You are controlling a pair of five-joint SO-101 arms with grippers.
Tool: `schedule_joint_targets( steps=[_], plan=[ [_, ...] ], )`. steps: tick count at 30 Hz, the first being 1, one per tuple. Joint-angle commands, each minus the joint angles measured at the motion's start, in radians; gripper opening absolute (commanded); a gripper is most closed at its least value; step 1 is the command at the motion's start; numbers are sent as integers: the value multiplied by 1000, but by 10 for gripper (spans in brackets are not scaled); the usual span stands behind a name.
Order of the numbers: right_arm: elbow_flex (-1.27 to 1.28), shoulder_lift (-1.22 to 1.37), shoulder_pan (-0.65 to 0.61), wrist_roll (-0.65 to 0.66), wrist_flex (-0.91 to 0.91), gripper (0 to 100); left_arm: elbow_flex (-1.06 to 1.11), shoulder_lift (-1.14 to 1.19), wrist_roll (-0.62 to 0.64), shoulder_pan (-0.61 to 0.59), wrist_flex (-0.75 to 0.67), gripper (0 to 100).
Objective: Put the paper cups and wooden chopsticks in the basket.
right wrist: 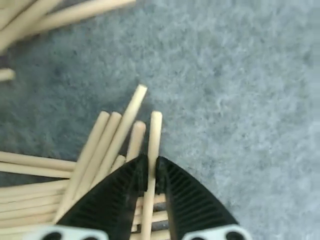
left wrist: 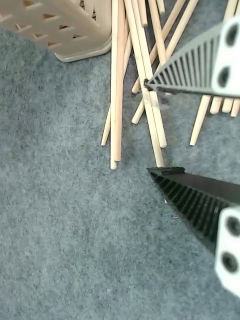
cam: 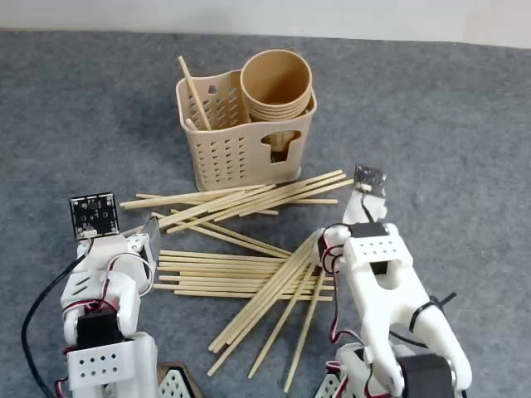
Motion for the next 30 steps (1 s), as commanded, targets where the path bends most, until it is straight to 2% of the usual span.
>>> schedule_joint_targets(
  steps=[1, 8, 14, 22, 27, 30],
  plan=[
    [-8, -117, 15, 37, -4, 5, -8, -12, -35, -5, -18, 235],
    [-85, -344, 13, 72, 200, 5, -8, -12, -37, -4, -18, 235],
    [-239, -509, -5, 72, 294, 5, -8, -12, -37, -4, -18, 235],
    [-311, -664, -105, 81, 292, 5, -8, -12, -37, -5, -18, 235],
    [-306, -782, -145, 270, 220, 5, -8, -12, -37, -5, -18, 235],
    [-305, -857, -163, 321, 157, 5, -8, -12, -37, -5, -18, 235]
  ],
)
